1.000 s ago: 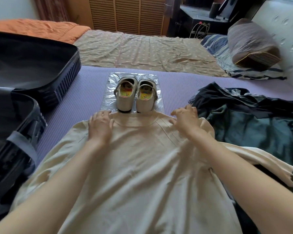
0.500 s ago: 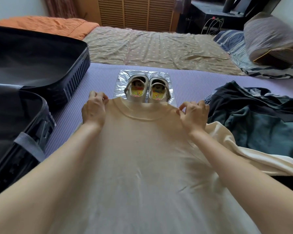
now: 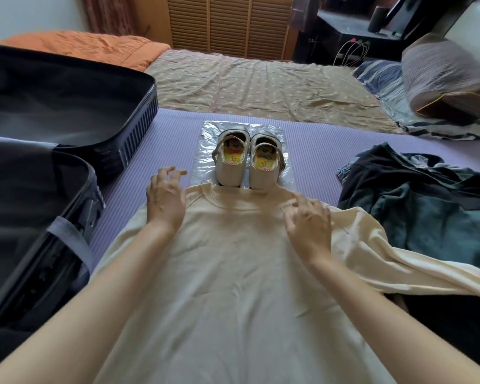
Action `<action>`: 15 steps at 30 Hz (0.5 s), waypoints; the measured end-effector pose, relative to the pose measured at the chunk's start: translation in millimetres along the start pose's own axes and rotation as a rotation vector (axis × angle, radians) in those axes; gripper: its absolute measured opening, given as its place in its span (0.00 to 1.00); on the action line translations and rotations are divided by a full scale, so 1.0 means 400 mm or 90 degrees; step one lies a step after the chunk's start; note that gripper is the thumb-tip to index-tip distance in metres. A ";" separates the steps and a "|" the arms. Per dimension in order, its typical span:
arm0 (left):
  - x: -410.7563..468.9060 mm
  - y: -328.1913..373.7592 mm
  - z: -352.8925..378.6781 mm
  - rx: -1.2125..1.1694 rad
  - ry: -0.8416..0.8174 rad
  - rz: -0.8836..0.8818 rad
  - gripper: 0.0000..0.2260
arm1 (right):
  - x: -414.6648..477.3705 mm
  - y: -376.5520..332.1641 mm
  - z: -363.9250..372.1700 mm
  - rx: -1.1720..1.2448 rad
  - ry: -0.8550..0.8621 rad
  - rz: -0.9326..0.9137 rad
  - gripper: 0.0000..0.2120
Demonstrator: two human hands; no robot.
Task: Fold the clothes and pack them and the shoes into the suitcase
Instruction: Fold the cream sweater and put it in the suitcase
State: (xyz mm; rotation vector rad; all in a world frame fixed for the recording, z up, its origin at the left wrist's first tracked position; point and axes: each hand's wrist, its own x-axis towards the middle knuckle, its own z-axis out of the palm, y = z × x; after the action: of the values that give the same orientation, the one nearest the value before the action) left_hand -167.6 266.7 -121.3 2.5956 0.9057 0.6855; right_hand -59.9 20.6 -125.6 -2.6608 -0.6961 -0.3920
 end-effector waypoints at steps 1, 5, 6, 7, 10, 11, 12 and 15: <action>-0.025 0.001 -0.021 -0.026 -0.009 -0.002 0.13 | -0.032 -0.014 -0.006 0.033 -0.015 -0.019 0.18; -0.202 0.011 -0.103 -0.169 -0.066 0.020 0.11 | -0.184 -0.096 -0.041 0.141 -0.079 -0.100 0.14; -0.255 0.014 -0.124 -0.198 -0.072 0.025 0.11 | -0.222 -0.114 -0.048 0.150 -0.081 -0.120 0.12; -0.308 0.016 -0.146 -0.212 -0.067 0.032 0.12 | -0.258 -0.130 -0.054 0.161 -0.083 -0.136 0.13; -0.451 -0.006 -0.198 -0.175 -0.032 0.034 0.12 | -0.348 -0.174 -0.074 0.196 -0.082 -0.171 0.16; -0.491 -0.021 -0.213 -0.158 -0.026 0.026 0.13 | -0.372 -0.189 -0.084 0.203 -0.074 -0.184 0.15; -0.527 -0.038 -0.228 -0.143 -0.017 0.021 0.13 | -0.391 -0.203 -0.093 0.206 -0.066 -0.199 0.14; -0.607 -0.073 -0.262 -0.050 0.033 0.031 0.14 | -0.434 -0.237 -0.112 0.214 -0.052 -0.225 0.14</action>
State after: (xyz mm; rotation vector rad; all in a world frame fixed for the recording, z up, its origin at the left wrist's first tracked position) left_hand -404.5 145.2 -127.5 2.5487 0.8148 0.7887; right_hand -262.2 7.4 -120.5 -2.2484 -1.1530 -0.2324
